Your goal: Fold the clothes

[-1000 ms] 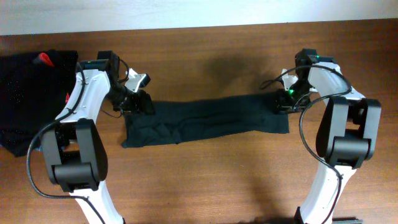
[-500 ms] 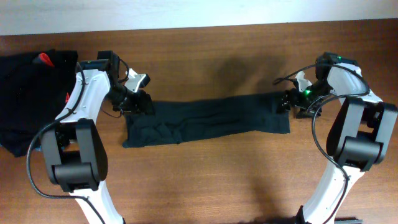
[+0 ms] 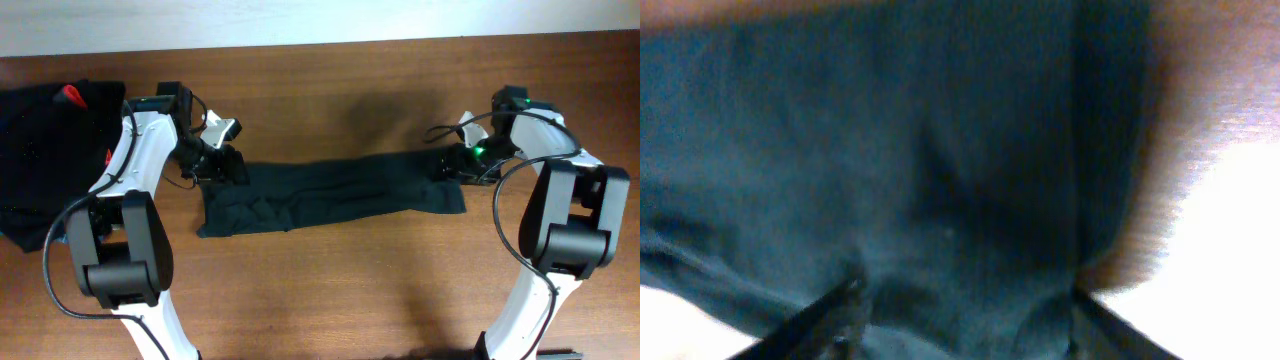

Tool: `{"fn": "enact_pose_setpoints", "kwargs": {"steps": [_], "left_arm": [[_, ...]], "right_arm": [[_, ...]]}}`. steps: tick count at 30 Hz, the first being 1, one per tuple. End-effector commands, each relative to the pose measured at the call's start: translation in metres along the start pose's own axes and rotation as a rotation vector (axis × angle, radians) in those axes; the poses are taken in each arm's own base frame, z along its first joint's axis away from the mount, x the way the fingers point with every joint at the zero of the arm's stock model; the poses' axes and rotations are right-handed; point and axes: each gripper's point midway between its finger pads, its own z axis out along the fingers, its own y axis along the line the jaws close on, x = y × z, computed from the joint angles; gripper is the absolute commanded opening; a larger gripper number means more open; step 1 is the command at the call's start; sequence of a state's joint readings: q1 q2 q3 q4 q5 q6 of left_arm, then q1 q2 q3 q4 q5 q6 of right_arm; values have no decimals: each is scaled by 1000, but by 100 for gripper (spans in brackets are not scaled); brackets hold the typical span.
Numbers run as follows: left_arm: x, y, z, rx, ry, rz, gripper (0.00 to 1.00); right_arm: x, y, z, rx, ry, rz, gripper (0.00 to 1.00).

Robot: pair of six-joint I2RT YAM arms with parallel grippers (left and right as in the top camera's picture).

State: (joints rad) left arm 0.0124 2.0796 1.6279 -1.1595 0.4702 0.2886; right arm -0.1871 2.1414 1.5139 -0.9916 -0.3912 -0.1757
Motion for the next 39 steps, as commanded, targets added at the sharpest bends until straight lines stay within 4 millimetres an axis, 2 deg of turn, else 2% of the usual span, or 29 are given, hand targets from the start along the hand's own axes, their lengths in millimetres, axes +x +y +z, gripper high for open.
{"fn": "enact_pose_setpoints", "kwargs": {"steps": [1,2,4,5,9,12,17,19,22,25,27,30,31,34,35,39], "left_arm": [[-4,-3,-11,-12,-29,10,53],[-4,-3,-11,-12,-29,9,53],[-4,-3,-11,-12,-29,9,53],[-4,-3,-11,-12,-29,9,53],[-3,-3,-11,-11,-26,7,53],[-3,-3,-11,-10,-25,6,53],[-3,-3,-11,-10,-25,3,53],[-3,-3,-11,-11,-25,3,53],[-3,-3,-11,-11,-25,3,53],[-3,-3,-11,-11,-26,3,53],[-3,-3,-11,-11,-26,3,53],[-3,-3,-11,-10,-26,3,53],[-3,-3,-11,-11,-26,3,53],[-3,-3,-11,-11,-26,4,53],[-3,-3,-11,-11,-26,3,53],[-3,-3,-11,-11,-27,4,53]], "right_arm": [[12,3,19,-13,50,9,33],[11,3,19,-11,46,17,28],[10,2,19,-11,43,21,9],[10,1,18,-11,41,22,4],[6,-8,12,-1,22,53,4],[0,-26,-4,34,-4,85,4],[-9,-67,-52,147,-49,156,4],[-15,-72,-74,151,-76,175,4],[-20,-69,-95,153,-89,179,4],[-21,-48,-108,146,-65,154,4],[-17,-29,-106,139,-25,125,4],[-10,2,-95,131,43,69,4],[-7,24,-87,129,76,20,4],[-5,62,-71,131,113,-78,4],[-3,81,-63,132,129,-128,4],[5,125,-44,138,163,-248,4]]}}
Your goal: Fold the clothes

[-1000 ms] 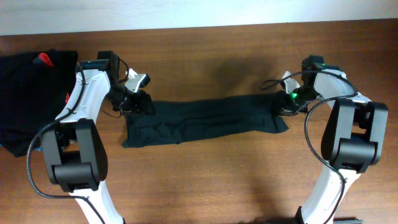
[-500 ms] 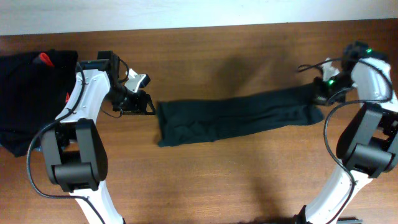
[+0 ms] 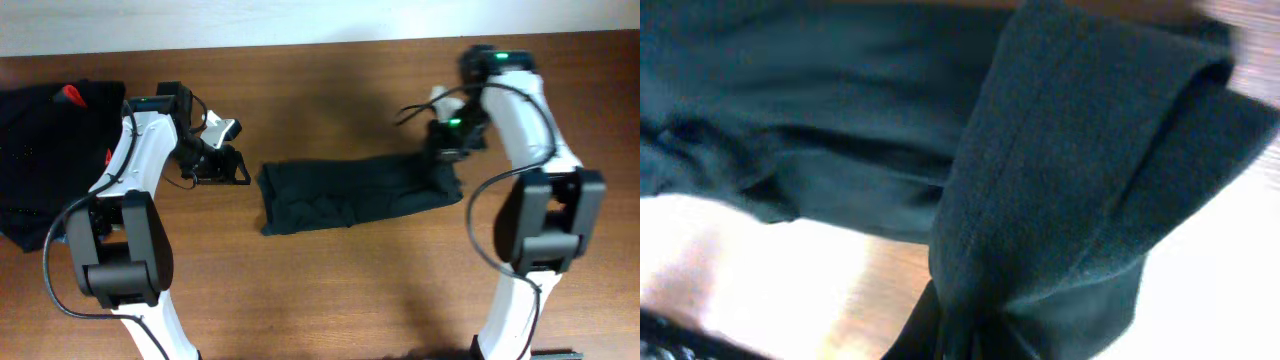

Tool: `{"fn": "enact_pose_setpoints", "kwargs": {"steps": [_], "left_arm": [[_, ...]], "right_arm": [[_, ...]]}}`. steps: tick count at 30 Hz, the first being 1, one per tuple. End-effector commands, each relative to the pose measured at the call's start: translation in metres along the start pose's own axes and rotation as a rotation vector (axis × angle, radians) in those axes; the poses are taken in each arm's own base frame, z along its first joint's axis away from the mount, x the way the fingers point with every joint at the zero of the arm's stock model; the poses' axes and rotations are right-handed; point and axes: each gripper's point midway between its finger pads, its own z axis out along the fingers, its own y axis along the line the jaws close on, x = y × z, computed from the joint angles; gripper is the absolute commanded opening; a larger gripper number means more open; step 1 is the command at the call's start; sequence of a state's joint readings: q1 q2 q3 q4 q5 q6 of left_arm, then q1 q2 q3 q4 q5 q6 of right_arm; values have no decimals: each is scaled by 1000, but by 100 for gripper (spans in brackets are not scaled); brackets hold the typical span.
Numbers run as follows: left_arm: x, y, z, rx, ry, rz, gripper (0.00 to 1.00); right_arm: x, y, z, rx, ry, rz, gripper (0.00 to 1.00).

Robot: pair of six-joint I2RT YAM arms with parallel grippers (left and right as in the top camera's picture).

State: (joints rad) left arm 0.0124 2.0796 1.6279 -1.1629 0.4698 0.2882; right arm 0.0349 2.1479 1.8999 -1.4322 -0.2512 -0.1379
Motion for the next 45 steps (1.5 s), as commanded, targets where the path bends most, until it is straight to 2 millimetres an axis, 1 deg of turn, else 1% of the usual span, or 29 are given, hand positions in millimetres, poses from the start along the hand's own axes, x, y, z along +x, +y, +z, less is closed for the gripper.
{"fn": "enact_pose_setpoints", "kwargs": {"steps": [1,2,5,6,8,11,13,16,23,24,25,27,28,30,32,35,39,41,45], "left_arm": [[-4,-3,-11,-11,-30,6,53],[-4,-3,-11,-11,-30,6,53],[-4,-3,-11,-11,-30,6,53],[-4,-3,-11,-11,-30,6,53],[-4,-3,-11,-11,-30,6,53],[-4,-3,-11,-11,-29,5,53],[-4,-3,-11,-11,-29,5,53],[-4,-4,-11,-4,-31,5,53],[-1,-8,-11,16,-18,-3,54],[1,-8,-11,18,-11,-8,56],[3,-10,-11,23,-3,-11,61],[4,-13,-10,34,3,-11,66],[5,-16,-9,41,6,-9,70],[5,-21,-6,50,11,0,74],[7,-28,2,57,26,10,75],[9,-34,16,59,38,-2,76],[14,-51,37,112,45,19,77],[18,-55,47,112,57,12,77],[23,-59,60,101,71,14,77]], "right_arm": [[-4,43,8,12,9,-114,4],[-4,53,12,16,12,-134,4],[-5,69,19,57,14,-152,5],[-5,77,22,62,16,-175,6],[-5,85,27,66,23,-196,8],[-4,90,33,67,35,-210,30],[-4,90,33,67,36,-211,51],[-4,88,33,67,36,-216,52],[-8,66,27,82,26,-170,52],[-8,62,26,81,23,-158,52],[-9,56,24,80,20,-143,52],[-9,47,22,78,18,-120,52],[-9,41,20,77,19,-105,52],[-8,32,18,75,20,-80,52],[-6,22,15,72,23,-52,52],[-4,16,13,70,28,-34,52],[-4,13,12,70,27,-29,52],[-4,14,12,70,27,-29,52],[-3,14,12,70,30,-28,52]]}}
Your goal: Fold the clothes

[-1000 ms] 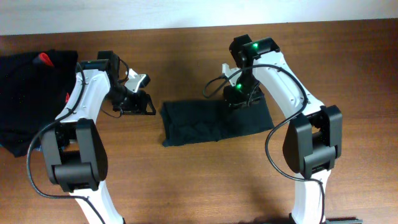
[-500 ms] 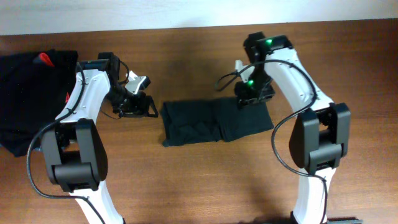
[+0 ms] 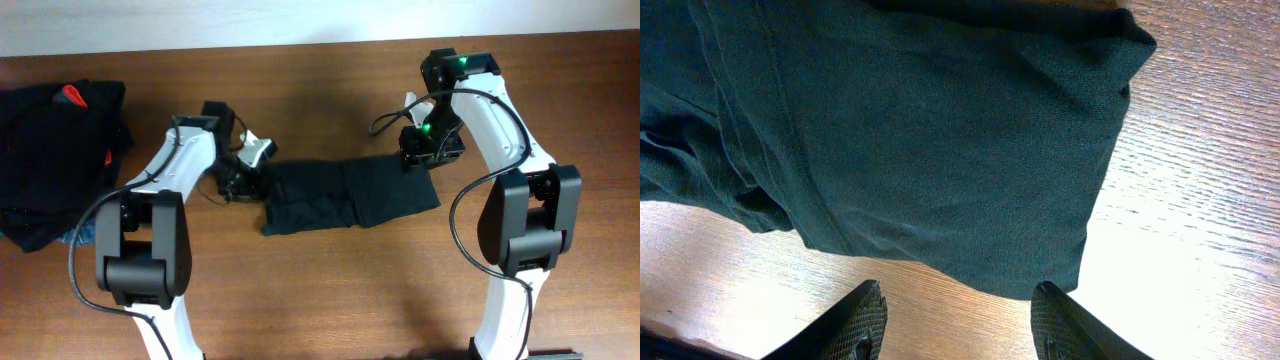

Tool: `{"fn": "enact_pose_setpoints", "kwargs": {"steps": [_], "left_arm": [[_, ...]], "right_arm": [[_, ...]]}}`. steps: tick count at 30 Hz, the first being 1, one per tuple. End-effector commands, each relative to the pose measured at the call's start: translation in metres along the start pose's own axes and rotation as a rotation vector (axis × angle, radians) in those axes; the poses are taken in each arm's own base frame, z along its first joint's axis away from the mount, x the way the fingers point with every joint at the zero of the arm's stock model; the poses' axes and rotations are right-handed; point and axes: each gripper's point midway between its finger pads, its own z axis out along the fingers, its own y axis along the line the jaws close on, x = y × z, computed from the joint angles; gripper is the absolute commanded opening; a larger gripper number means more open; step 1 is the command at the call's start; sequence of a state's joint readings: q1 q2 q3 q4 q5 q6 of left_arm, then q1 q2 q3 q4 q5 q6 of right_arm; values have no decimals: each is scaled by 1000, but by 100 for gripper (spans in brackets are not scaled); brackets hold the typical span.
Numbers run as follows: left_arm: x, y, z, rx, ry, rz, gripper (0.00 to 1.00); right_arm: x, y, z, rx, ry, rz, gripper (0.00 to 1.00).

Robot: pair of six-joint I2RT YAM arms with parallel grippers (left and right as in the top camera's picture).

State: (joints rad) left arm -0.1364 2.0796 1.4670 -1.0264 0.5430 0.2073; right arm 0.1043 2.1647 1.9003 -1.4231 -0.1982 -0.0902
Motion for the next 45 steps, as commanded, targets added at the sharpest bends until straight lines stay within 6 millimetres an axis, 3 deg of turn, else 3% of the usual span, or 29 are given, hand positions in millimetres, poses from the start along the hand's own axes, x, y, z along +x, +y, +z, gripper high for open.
{"fn": "enact_pose_setpoints", "kwargs": {"steps": [1,13,21,23,25,26,28,30,35,39,42,43,44,45], "left_arm": [[5,-8,4,3,2,-27,77],[6,12,11,-118,-1,-144,79],[-2,0,22,-12,-27,-168,79],[-1,1,22,-11,-25,-173,69],[-1,1,22,-12,-26,-171,33],[-1,1,22,-13,-26,-172,21],[-2,2,22,-17,-28,-173,7],[0,9,20,-47,-26,-181,1],[-1,42,-16,-149,-71,-236,0],[-7,69,-71,-179,-207,-300,0],[-2,83,-88,-181,-243,-346,1],[0,85,-88,-174,-240,-358,5],[3,86,-87,-174,-231,-364,50],[4,86,-87,-175,-228,-363,69]], "right_arm": [[-2,-2,0,12,2,-10,52],[0,-2,0,11,8,-9,52],[0,-2,0,11,8,-9,52],[0,-2,0,11,8,-9,52],[0,-2,0,11,8,-9,52],[0,-2,0,11,8,-9,52],[0,-2,0,11,8,-9,52],[0,-2,0,11,9,-9,52],[1,-2,-1,11,12,-8,52],[1,-2,-1,11,11,-8,52],[1,-2,-1,11,11,-8,52],[1,-2,-1,11,11,-8,52],[1,-2,-1,11,11,-8,52],[1,-2,-1,11,12,-7,52]]}}
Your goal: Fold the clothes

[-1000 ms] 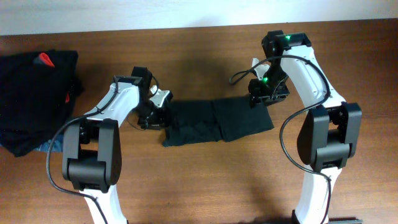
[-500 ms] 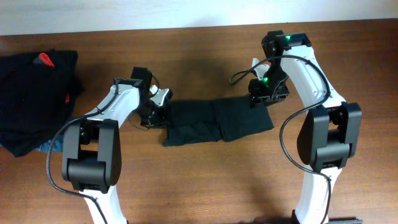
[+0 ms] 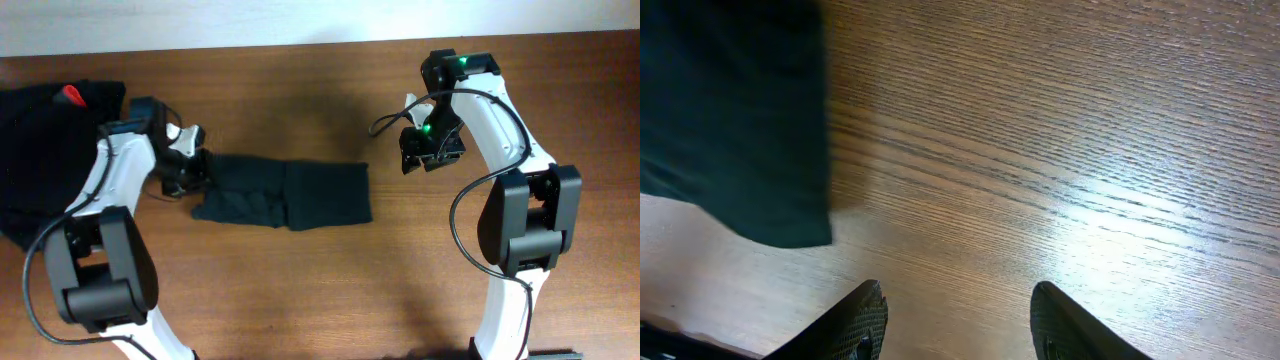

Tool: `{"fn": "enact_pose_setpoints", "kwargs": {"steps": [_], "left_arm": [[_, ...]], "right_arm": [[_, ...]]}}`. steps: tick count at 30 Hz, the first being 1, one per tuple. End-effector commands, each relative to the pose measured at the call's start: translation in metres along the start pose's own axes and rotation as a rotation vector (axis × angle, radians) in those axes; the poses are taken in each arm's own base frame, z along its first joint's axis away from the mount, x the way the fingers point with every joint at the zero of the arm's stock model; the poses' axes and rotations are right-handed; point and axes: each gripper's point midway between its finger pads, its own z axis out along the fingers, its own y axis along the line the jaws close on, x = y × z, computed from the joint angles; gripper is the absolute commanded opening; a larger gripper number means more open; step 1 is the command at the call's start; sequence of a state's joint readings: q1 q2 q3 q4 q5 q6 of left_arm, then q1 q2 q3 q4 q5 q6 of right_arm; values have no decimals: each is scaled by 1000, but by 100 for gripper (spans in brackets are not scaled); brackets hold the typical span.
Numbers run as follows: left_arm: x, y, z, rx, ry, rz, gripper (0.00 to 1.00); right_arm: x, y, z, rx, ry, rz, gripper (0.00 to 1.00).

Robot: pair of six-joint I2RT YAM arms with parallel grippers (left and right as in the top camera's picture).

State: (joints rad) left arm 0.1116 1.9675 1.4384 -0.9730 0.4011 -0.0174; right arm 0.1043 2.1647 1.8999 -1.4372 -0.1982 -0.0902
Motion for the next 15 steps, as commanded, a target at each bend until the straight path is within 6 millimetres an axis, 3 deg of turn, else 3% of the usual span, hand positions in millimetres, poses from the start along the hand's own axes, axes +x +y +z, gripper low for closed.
{"fn": "enact_pose_setpoints", "kwargs": {"steps": [1,8,9,12,15], "left_arm": [[-1,-2,-8,-13,-10,20,83],[1,29,-9,-190,-3,16,87],[1,34,-5,-208,-1,15,93],[0,38,10,-195,22,10,94],[2,28,34,-79,63,69,94]], "right_arm": [[-3,-2,-1,12,-2,-10,52],[-2,-2,-1,12,1,-15,52],[-2,-2,-1,12,1,-18,52],[-2,-2,-1,12,1,-25,52],[-2,-2,-1,12,1,-25,52]]}}
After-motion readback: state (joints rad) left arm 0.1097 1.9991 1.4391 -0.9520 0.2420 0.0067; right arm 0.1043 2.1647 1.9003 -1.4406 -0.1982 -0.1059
